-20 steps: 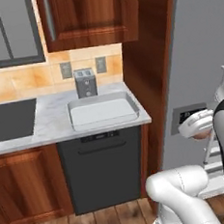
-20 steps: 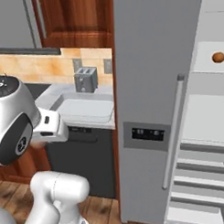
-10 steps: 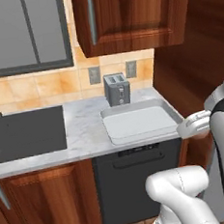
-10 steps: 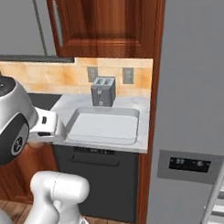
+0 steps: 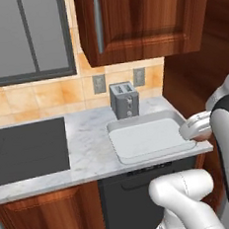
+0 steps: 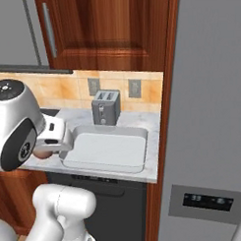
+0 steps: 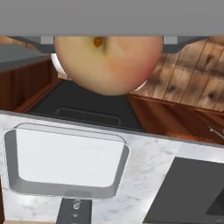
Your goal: Pick the tangerine and peach from the fridge and place them inside the tupperware on the counter.
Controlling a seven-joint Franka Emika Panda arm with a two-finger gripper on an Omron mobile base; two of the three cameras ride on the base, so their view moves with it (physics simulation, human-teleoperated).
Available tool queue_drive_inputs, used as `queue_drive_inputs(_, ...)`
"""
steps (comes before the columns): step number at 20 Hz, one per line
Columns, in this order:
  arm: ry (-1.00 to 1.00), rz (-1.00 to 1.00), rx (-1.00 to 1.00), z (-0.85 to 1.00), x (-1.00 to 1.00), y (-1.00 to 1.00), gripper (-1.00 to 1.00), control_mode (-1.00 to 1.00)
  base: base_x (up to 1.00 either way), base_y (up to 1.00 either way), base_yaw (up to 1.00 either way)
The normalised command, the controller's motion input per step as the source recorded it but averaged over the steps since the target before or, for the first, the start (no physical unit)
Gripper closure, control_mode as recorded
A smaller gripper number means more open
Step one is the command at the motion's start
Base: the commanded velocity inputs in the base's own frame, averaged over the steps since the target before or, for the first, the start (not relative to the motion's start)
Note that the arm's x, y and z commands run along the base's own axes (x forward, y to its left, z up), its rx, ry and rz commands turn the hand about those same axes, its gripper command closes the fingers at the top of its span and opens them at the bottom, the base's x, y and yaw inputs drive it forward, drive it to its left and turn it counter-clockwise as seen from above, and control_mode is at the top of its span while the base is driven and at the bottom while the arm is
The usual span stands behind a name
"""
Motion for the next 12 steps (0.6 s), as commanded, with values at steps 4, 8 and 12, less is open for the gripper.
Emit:
queue_drive_inputs(4,0.03,-0.01,-0.03,-0.50,0.55,0.16,1.00,-1.00,0.00,0.00,0.00)
queue_drive_inputs(8,0.01,-0.05,-0.04,-0.36,0.65,0.17,1.00,-1.00,0.00,0.00,0.00)
queue_drive_inputs(12,0.00,-0.04,-0.03,-0.26,0.67,0.06,1.00,-1.00,0.00,0.00,0.00)
